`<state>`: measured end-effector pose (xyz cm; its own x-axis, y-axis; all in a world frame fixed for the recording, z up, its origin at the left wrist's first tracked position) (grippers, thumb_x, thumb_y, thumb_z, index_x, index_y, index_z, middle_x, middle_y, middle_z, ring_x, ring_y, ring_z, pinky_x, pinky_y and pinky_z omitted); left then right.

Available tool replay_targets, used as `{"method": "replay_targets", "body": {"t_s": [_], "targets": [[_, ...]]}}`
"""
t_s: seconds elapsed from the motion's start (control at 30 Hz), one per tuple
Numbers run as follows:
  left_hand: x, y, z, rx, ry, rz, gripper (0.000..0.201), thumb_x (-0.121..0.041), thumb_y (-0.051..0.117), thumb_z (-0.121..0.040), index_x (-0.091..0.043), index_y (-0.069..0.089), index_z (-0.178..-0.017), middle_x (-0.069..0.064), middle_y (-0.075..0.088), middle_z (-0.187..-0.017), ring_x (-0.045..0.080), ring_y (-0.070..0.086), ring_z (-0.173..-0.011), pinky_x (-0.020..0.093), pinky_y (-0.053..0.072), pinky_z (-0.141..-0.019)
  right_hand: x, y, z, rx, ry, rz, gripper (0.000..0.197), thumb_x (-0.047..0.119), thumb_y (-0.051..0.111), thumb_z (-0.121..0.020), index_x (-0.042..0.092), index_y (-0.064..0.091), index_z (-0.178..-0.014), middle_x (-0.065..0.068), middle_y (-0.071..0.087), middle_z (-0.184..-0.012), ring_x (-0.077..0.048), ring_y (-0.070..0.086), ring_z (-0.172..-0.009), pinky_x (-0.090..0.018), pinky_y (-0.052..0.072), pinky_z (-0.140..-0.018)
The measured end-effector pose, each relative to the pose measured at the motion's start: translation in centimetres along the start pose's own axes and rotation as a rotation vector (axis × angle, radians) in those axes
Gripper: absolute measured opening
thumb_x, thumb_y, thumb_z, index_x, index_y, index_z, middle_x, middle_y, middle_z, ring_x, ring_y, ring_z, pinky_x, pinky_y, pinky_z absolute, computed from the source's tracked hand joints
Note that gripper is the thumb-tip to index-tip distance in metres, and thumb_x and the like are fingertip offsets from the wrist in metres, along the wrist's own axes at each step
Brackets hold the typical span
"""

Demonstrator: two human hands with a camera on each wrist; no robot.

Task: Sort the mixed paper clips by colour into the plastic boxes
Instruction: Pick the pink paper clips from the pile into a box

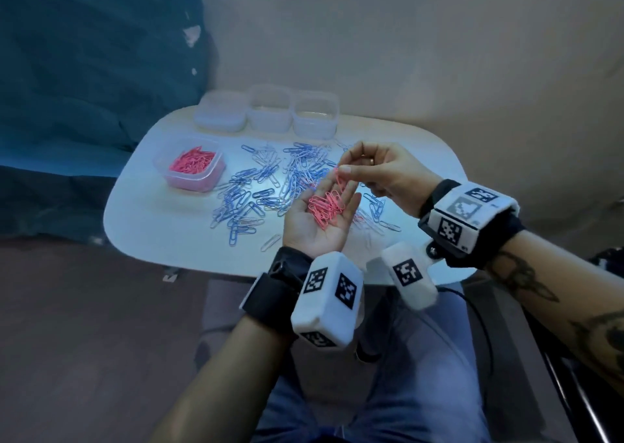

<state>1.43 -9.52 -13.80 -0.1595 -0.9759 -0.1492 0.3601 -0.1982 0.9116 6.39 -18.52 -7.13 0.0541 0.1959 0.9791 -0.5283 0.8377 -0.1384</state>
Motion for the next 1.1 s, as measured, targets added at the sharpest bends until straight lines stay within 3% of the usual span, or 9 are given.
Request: {"method": "replay_targets", "body": {"t_s": [0.17, 0.27, 0.33, 0.4, 0.5, 0.63, 0.73, 0.97, 1.1], "targets": [[-0.8, 0.7, 0.1, 0.036, -0.011, 0.019, 0.040, -0.018, 0.035, -0.085, 0.008, 0.063, -0.094, 0.025, 0.066, -0.092, 0.035, 0.070, -0.073, 0.045, 0.056, -0.065, 1.7, 1.1, 1.0, 0.108, -0.006, 0.109, 0.010, -0.001, 0.054, -0.088, 0.005, 0.061, -0.084, -0.003, 0.060, -0.070, 0.003, 0.042, -0.038, -0.005, 0.028, -0.039], [-1.9, 0.3, 0.4, 0.041, -0.016, 0.005, 0.042, -0.016, 0.036, -0.078, 0.008, 0.067, -0.091, 0.023, 0.068, -0.096, 0.034, 0.070, -0.081, 0.044, 0.056, -0.071, 2.1, -0.8, 0.4, -0.138, -0.050, 0.124, 0.012, 0.006, 0.058, -0.087, 0.014, 0.063, -0.079, 0.014, 0.058, -0.052, 0.002, 0.035, -0.038, -0.008, 0.026, -0.041], [-3.2, -1.0, 0.6, 0.057, -0.018, 0.021, 0.039, -0.013, 0.040, -0.080, 0.010, 0.068, -0.093, 0.023, 0.068, -0.100, 0.035, 0.069, -0.089, 0.045, 0.055, -0.076, 2.0, -2.1, -0.4, -0.256, -0.054, 0.202, 0.005, 0.006, 0.060, -0.086, 0.008, 0.065, -0.084, 0.014, 0.057, -0.053, 0.004, 0.041, -0.037, -0.005, 0.029, -0.042], [-4.3, -2.1, 1.1, 0.127, -0.042, 0.054, 0.031, -0.001, 0.052, -0.078, 0.014, 0.064, -0.102, 0.028, 0.065, -0.109, 0.040, 0.064, -0.101, 0.050, 0.050, -0.086, 1.2, -2.3, -1.4, -0.176, -0.003, 0.496, 0.012, 0.005, 0.062, -0.085, 0.004, 0.066, -0.096, 0.005, 0.055, -0.066, 0.005, 0.048, -0.049, -0.003, 0.033, -0.046], [-5.4, -3.4, 1.3, 0.144, -0.029, 0.052, 0.038, 0.009, 0.063, -0.068, 0.013, 0.063, -0.106, 0.029, 0.063, -0.113, 0.043, 0.061, -0.105, 0.055, 0.050, -0.087, -0.3, -1.3, -3.1, 0.006, 0.019, 0.958, 0.022, 0.011, 0.067, -0.082, 0.008, 0.069, -0.104, 0.001, 0.056, -0.083, -0.013, 0.051, -0.080, -0.012, 0.033, -0.059], [-5.5, -3.1, 0.6, 0.136, 0.034, -0.022, 0.051, 0.006, 0.081, -0.048, 0.009, 0.068, -0.098, 0.024, 0.067, -0.105, 0.037, 0.067, -0.096, 0.050, 0.053, -0.078, -1.3, -0.2, -4.5, 0.142, 0.048, 1.101, 0.020, 0.011, 0.072, -0.076, 0.009, 0.071, -0.095, -0.003, 0.063, -0.088, -0.016, 0.055, -0.087, -0.013, 0.039, -0.070], [-5.4, -2.7, 0.3, 0.120, 0.036, -0.015, 0.051, 0.006, 0.079, -0.052, 0.011, 0.067, -0.100, 0.026, 0.066, -0.108, 0.039, 0.066, -0.097, 0.051, 0.052, -0.079, -1.5, -0.5, -4.9, 0.133, 0.083, 1.179, 0.017, 0.009, 0.073, -0.072, 0.014, 0.067, -0.087, -0.007, 0.068, -0.098, -0.024, 0.060, -0.095, -0.034, 0.048, -0.085], [-5.1, -2.7, 0.1, 0.170, 0.005, 0.000, 0.050, 0.008, 0.077, -0.057, 0.013, 0.064, -0.105, 0.029, 0.063, -0.113, 0.042, 0.063, -0.101, 0.053, 0.050, -0.083, -1.8, -1.0, -4.7, 0.037, 0.131, 1.097, 0.028, 0.011, 0.077, -0.070, 0.010, 0.063, -0.094, -0.008, 0.067, -0.100, -0.024, 0.060, -0.091, -0.033, 0.047, -0.084], [-4.7, -2.5, -0.1, 0.163, 0.018, -0.038, 0.039, -0.001, 0.073, -0.062, 0.009, 0.068, -0.099, 0.025, 0.066, -0.109, 0.040, 0.066, -0.097, 0.050, 0.053, -0.079, -2.0, -0.8, -4.6, -0.019, 0.184, 0.982, 0.018, 0.015, 0.073, -0.077, 0.009, 0.063, -0.090, -0.009, 0.066, -0.090, -0.015, 0.056, -0.056, -0.023, 0.045, -0.059]]}}
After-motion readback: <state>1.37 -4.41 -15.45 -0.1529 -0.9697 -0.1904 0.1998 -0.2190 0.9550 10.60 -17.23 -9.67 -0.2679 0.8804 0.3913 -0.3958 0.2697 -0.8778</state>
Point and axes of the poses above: each hand's wrist, its own z-axis away from the middle knuckle, its own y-axis out of the palm, x = y × z, the point moved 4 cm from there along -z, towards the middle knuckle
